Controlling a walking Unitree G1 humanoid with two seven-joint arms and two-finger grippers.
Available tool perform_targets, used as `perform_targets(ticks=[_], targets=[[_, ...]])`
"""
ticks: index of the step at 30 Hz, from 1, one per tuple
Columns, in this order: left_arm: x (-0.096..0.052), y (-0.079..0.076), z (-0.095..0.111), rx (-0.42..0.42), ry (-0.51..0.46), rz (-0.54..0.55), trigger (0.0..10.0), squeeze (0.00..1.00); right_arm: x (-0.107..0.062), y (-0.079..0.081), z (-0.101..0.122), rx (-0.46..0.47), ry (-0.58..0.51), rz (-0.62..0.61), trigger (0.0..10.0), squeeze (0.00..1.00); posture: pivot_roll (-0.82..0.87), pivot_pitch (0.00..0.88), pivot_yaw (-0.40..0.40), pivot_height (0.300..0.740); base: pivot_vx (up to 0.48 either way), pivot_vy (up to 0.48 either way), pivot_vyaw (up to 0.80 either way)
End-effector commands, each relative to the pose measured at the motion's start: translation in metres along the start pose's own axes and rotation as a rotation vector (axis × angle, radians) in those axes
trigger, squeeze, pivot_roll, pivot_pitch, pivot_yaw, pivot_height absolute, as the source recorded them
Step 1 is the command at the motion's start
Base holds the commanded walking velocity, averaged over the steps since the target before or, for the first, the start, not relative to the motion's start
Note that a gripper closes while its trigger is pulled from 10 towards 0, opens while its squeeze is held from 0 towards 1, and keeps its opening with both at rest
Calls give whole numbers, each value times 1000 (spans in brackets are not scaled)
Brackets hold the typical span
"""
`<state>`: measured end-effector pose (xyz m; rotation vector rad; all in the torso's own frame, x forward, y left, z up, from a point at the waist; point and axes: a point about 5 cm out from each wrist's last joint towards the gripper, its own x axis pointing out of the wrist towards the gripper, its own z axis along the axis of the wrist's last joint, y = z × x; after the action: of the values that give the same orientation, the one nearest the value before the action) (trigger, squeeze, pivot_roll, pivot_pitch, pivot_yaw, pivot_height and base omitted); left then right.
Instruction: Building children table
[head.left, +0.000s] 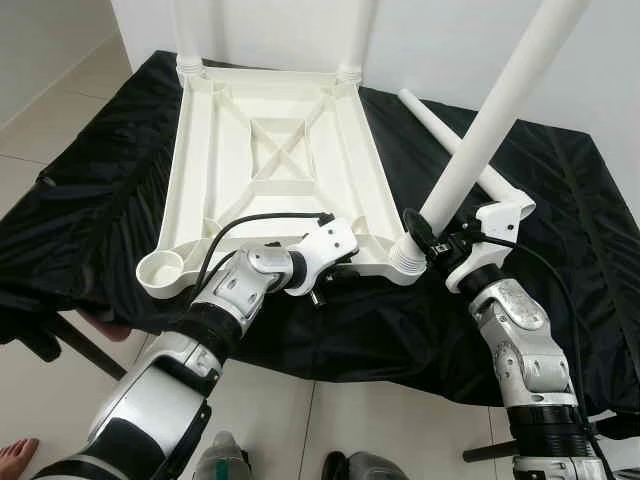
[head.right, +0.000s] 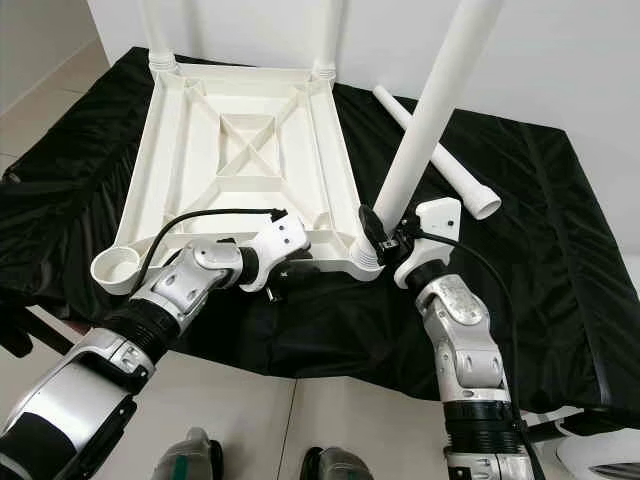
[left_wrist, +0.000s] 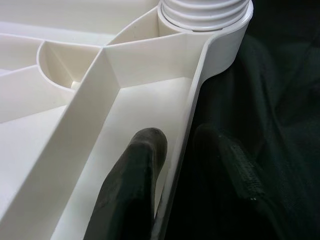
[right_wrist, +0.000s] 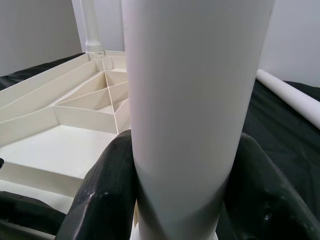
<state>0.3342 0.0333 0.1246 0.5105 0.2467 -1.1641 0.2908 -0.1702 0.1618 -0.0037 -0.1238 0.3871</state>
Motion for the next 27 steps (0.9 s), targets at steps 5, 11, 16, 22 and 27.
perform_targets(ticks=[5, 11, 16, 22, 27], targets=[[0, 2, 6, 30, -4, 4, 10000, 0, -4, 9, -26, 58, 120, 11, 10000, 0, 17, 65, -57, 740, 0, 0, 0], [0, 2, 6, 30, -4, 3, 10000, 0, -4, 9, -25, 59, 118, 3, 10000, 0, 16, 67, -58, 740, 0, 0, 0], [1, 2, 7, 30, -5, 4, 10000, 0, 0, 9, -27, 72, 135, 2, 10000, 0, 16, 70, -56, 740, 0, 0, 0], [0, 2, 7, 32, -6, 5, 10000, 0, 7, 7, -27, 74, 150, 3, 10000, 0, 20, 70, -58, 740, 0, 0, 0], [-1, 2, 7, 31, -7, 10, 10000, 0, 10, 9, -28, 65, 149, 1, 10000, 0, 29, 74, -64, 740, 0, 0, 0]])
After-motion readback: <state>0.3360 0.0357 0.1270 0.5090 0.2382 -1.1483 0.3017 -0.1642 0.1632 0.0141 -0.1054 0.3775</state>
